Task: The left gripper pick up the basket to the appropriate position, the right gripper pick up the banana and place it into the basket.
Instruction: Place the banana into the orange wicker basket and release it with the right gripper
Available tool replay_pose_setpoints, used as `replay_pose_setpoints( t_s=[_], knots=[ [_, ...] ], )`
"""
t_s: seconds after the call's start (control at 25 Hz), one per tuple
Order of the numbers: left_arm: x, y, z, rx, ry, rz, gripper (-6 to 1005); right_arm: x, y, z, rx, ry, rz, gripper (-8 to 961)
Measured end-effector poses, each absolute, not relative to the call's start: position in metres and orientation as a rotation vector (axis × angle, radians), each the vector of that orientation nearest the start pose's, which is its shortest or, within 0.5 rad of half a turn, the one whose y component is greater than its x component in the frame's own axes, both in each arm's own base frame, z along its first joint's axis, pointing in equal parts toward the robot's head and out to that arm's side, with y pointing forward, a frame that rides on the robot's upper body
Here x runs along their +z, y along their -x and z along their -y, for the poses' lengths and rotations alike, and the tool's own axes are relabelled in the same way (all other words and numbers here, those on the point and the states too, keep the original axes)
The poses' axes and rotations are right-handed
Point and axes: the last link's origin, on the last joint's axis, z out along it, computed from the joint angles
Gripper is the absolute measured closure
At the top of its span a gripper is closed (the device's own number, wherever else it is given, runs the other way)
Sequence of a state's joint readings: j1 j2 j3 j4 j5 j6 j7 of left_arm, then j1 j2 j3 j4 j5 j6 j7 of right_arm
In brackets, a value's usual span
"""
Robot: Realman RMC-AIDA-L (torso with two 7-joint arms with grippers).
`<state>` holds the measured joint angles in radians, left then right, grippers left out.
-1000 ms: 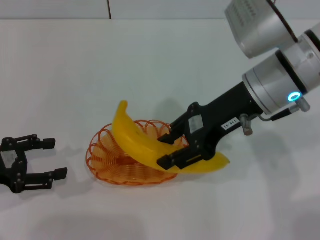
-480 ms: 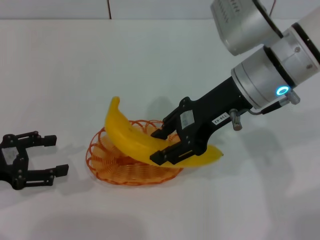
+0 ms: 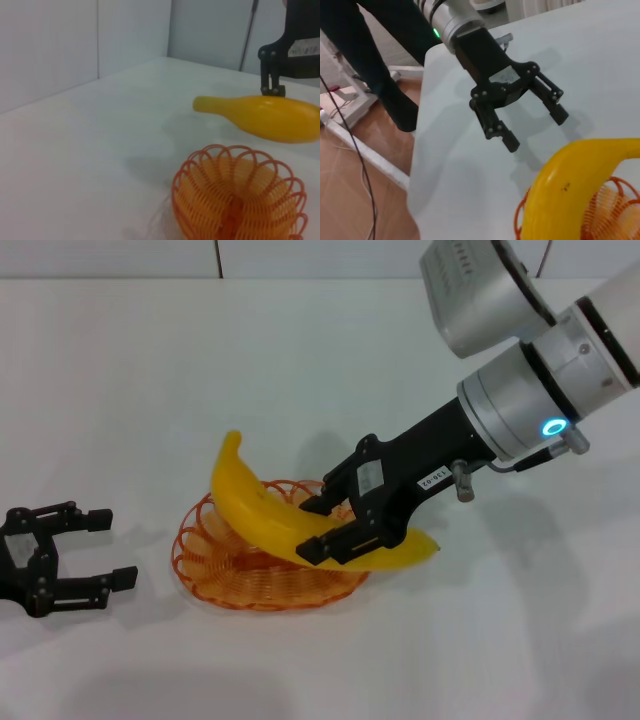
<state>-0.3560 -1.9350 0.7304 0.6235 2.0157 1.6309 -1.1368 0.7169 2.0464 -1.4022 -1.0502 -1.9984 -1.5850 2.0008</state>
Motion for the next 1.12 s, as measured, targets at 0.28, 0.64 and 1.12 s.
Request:
replay_pose_setpoints(
  t_s=[0.28,0.64,1.12],
  knots=[
    [0.038,0.339,-0.281,-0.453,2.764,0.492,156,-0.046,-0.13,-0.344,0.038,3.217,-0.433,403],
    [0.037,0.336,-0.284,-0.446,2.774,0.476,156,-0.053,-0.132,-0.347,0.042,3.243,-0.449,389],
    [0.036,0.335,-0.286,-0.447,2.776,0.471,156,-0.053,-0.131,-0.352,0.097,3.218,-0.51,371]
  ],
)
